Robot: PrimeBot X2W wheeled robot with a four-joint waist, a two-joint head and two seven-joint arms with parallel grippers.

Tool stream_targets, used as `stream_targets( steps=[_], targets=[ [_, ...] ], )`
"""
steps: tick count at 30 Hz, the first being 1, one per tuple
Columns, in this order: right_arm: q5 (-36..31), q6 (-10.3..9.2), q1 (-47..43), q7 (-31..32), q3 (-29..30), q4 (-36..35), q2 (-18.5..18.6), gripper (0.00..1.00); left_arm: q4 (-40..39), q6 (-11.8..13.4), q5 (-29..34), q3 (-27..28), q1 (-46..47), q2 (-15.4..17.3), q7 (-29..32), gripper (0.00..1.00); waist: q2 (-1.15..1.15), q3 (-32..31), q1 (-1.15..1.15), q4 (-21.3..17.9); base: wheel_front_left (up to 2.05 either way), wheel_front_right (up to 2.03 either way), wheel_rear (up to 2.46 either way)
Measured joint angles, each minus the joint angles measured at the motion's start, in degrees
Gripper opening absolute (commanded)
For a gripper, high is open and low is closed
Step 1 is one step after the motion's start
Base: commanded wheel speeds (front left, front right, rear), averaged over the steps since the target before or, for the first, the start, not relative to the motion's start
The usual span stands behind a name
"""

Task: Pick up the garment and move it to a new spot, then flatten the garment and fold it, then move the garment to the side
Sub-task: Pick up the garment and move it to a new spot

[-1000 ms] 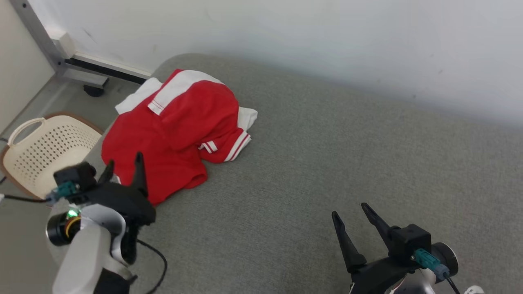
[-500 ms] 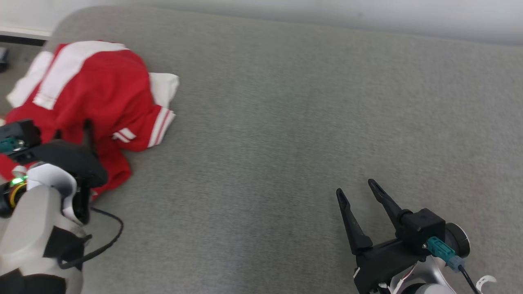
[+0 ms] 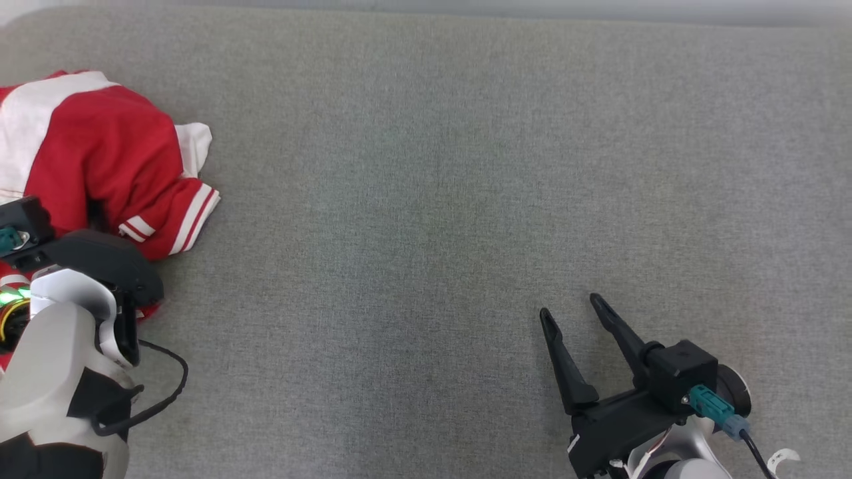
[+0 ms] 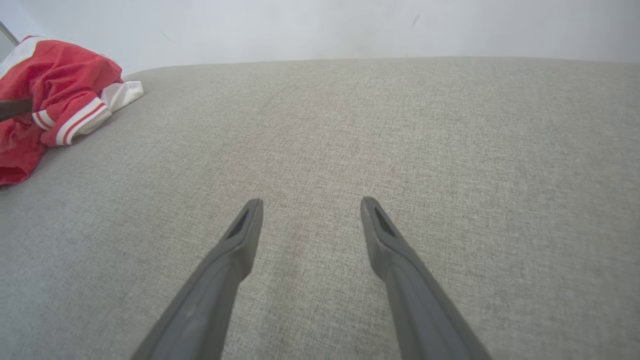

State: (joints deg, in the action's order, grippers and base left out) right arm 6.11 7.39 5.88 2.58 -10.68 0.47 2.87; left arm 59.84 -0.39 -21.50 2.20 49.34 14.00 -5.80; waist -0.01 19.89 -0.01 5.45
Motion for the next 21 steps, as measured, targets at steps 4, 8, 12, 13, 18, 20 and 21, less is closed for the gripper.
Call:
stream_targets(
  steps=[4, 8, 12, 13, 18, 20, 21],
  targets=[
    [1.5, 0.0, 0.0, -1.2, -0.7, 2.5, 0.0, 1.0, -0.1, 0.9, 0.3, -0.3, -0.3, -0.1, -3.5, 0.0, 0.0, -2.8, 0.01, 0.1, 0.0, 0.0, 0.0],
    [3.1, 0.0, -0.2, -2.3, -0.9, 4.7, 0.0, 1.0, -0.9, 0.9, 0.8, -1.1, -1.3, 0.2, -5.1, 0.0, 0.0, -6.3, 0.01, 0.5, 0.0, 0.0, 0.0],
    [4.6, 0.0, -1.3, -3.6, -0.9, 6.6, 0.0, 1.0, -2.6, 0.8, 1.9, -2.4, -1.3, 0.9, -5.5, 0.0, 0.0, -10.2, 0.02, 0.8, 0.0, 0.0, 0.0],
    [5.0, 0.0, -1.5, -3.8, -0.8, 7.1, 0.0, 1.0, -3.2, 0.5, 2.1, -2.9, -1.2, 1.0, -5.5, 0.0, 0.01, -11.2, 0.02, 0.9, 0.0, 0.0, 0.0],
    [6.5, 0.0, -3.0, -5.1, -0.6, 8.7, 0.0, 1.0, -7.1, -1.0, 3.9, -5.7, -0.6, 1.0, -4.4, 0.0, 0.01, -16.0, 0.02, 0.8, 0.0, 0.0, 0.0],
    [7.0, 0.0, -3.6, -5.4, -0.5, 9.2, 0.0, 1.0, -9.6, -1.6, 4.3, -7.0, -0.4, 0.4, -3.7, 0.0, 0.01, -17.8, 0.03, 0.6, 0.0, 0.0, 0.0],
    [7.1, 0.0, -3.7, -5.6, -0.4, 9.4, 0.0, 1.0, -11.1, -1.8, 4.4, -7.5, -0.1, 0.0, -3.4, 0.0, 0.01, -18.6, 0.03, 0.4, 0.0, 0.0, 0.0]
  ],
)
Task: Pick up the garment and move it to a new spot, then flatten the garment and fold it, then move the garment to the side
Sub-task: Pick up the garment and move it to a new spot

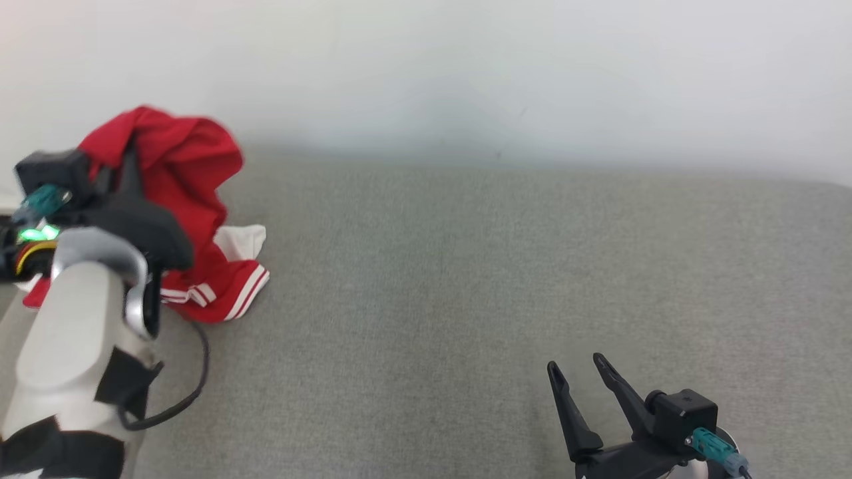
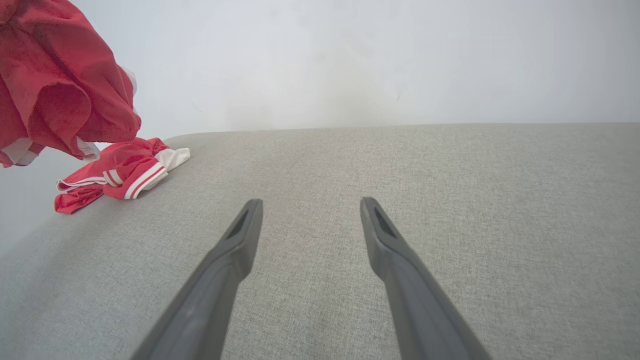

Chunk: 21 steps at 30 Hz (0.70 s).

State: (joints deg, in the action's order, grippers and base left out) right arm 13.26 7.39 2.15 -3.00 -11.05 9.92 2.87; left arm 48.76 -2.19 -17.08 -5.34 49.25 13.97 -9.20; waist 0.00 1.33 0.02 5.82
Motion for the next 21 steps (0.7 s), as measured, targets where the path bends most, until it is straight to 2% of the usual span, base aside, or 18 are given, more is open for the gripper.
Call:
stream_targets(
  steps=[11, 17, 21],
  targets=[
    [-0.1, 0.0, 0.4, -0.1, 1.3, 0.1, 0.0, 1.0, -17.9, -3.7, -1.2, -7.6, -2.0, -7.8, 4.4, 0.0, 0.0, -3.2, -0.01, -6.3, 0.0, 0.0, 0.0],
    [-0.2, 0.0, 1.1, 0.0, 1.7, -0.3, 0.0, 1.0, -23.4, -3.8, -3.3, -10.7, -6.2, -9.7, 5.3, 0.0, 0.0, -2.6, -0.01, -10.4, 0.0, 0.0, 0.0],
    [-0.2, 0.0, 1.1, -0.1, 2.1, -0.5, 0.0, 1.0, -24.3, -2.5, -4.9, -12.2, -10.8, -10.5, 5.1, 0.0, 0.0, -1.2, -0.01, -13.4, 0.0, 0.0, 0.0]
  ],
)
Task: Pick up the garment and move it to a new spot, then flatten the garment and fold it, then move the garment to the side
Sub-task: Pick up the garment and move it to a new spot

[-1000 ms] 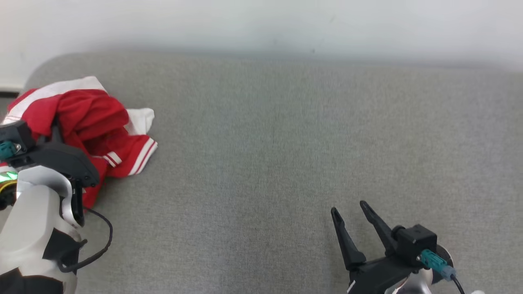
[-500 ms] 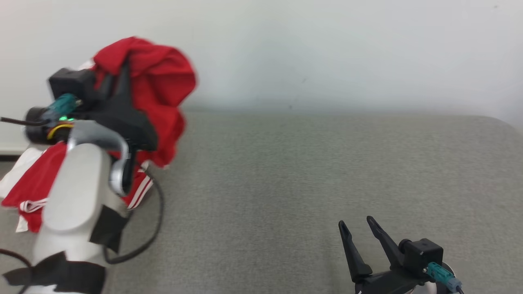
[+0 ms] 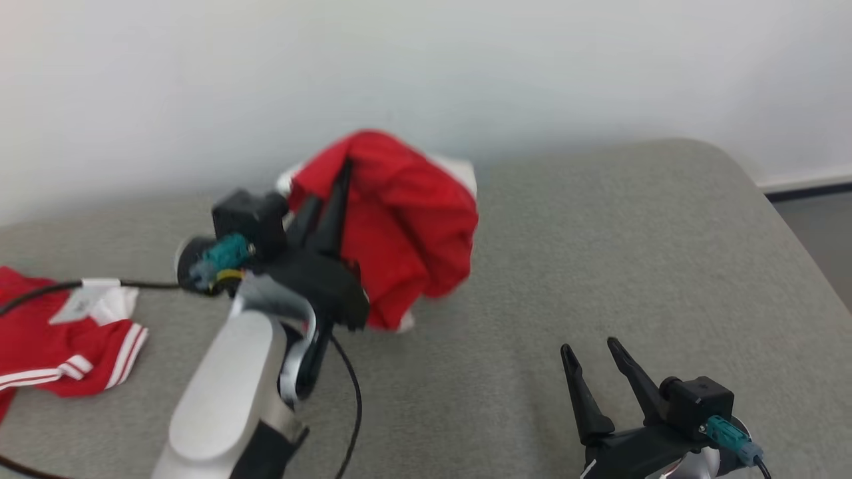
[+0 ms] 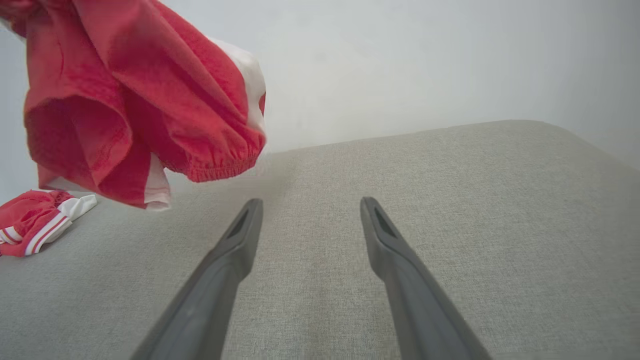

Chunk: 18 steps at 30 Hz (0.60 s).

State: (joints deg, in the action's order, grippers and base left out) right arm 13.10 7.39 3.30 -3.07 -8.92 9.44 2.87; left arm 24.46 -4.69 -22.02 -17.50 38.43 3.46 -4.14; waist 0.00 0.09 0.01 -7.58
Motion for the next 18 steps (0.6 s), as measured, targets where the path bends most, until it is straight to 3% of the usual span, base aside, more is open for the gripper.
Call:
stream_targets(
  steps=[9, 11, 18],
  targets=[
    [0.7, 0.0, 1.3, -1.0, -0.6, 0.6, 0.0, 1.0, 5.7, 1.1, -3.4, -3.3, -7.2, -0.5, -3.5, 0.0, -0.01, 5.0, -0.01, -4.1, 0.0, 0.0, 0.0],
    [0.8, 0.0, 1.3, -1.0, -0.9, 0.9, 0.0, 1.0, 7.2, 0.8, -4.2, -4.0, -7.9, -0.5, -4.8, 1.0, -0.01, 5.9, -0.01, -4.5, 0.0, 0.0, 0.0],
    [1.0, 0.0, 1.4, -1.1, -0.1, 1.5, 0.0, 1.0, 12.2, 0.5, -6.9, -5.9, -9.4, -0.6, -5.8, 1.0, -0.01, 6.8, -0.01, -3.3, 0.0, 0.0, 0.0]
  ],
)
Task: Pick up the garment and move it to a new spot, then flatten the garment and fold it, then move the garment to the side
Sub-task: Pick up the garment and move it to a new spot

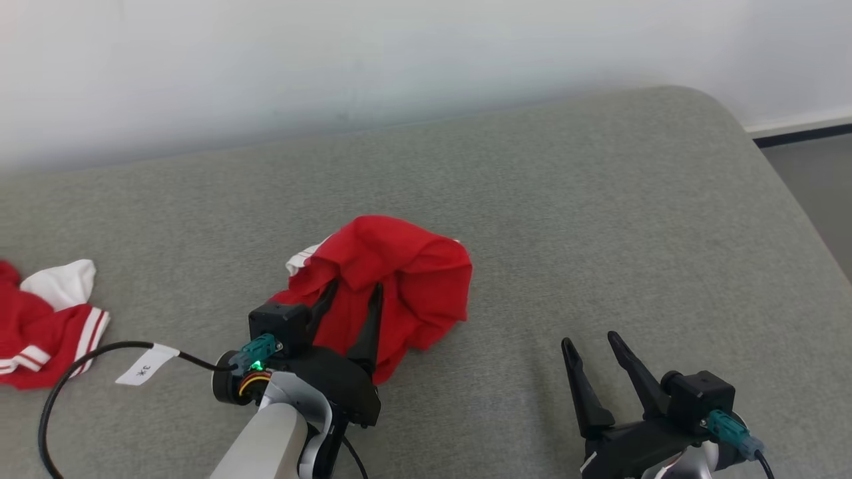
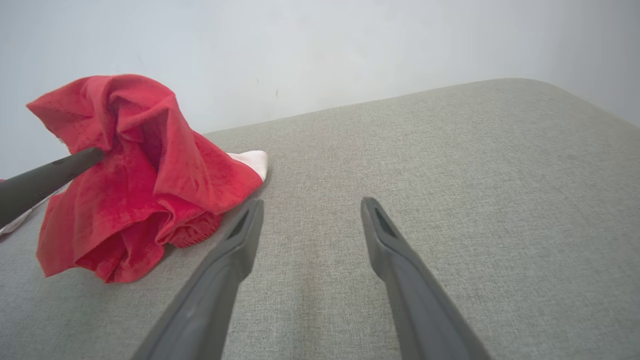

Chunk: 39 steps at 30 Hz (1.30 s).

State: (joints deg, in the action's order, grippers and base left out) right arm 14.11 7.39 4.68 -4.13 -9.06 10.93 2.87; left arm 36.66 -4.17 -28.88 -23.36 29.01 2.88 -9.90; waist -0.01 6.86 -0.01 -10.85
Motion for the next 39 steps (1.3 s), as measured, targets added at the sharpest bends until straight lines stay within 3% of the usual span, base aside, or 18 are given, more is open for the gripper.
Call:
stream_targets(
  steps=[10, 17, 22, 30, 39],
  targets=[
    [-0.6, 0.0, -0.4, 0.0, 2.8, -0.5, 0.0, 1.0, -4.2, 0.0, -0.9, 1.5, -3.7, 1.8, -4.1, 1.0, 0.0, -1.6, 0.0, 5.2, 0.0, 0.0, 0.0],
    [-1.2, 0.0, -1.4, -1.2, 6.9, -0.9, -0.1, 1.0, -18.5, 1.5, 3.1, 6.5, -11.2, 4.8, -5.1, 1.0, 0.0, -3.3, 0.0, 9.3, 0.0, 0.0, 0.0],
    [-1.8, 0.0, -2.8, -2.5, 10.2, -0.2, 0.0, 1.0, -27.0, 1.1, 7.3, 10.6, -19.1, 5.2, -5.1, 1.0, 0.01, -5.1, 0.01, 11.2, 0.0, 0.0, 0.0],
    [-4.1, 0.0, -4.8, -5.3, 12.2, 1.2, 0.0, 1.0, -30.7, -0.8, 13.2, 13.0, -26.9, 6.0, -5.1, 1.0, 0.01, -7.8, 0.01, 12.5, 0.0, 0.0, 0.0],
    [-5.3, 0.0, -6.4, -6.0, 13.3, 4.0, 0.0, 1.0, -29.5, -2.0, 15.4, 15.2, -30.2, 4.4, -5.1, 1.0, 0.01, -9.2, 0.01, 12.3, 0.0, 0.0, 0.0]
  ],
)
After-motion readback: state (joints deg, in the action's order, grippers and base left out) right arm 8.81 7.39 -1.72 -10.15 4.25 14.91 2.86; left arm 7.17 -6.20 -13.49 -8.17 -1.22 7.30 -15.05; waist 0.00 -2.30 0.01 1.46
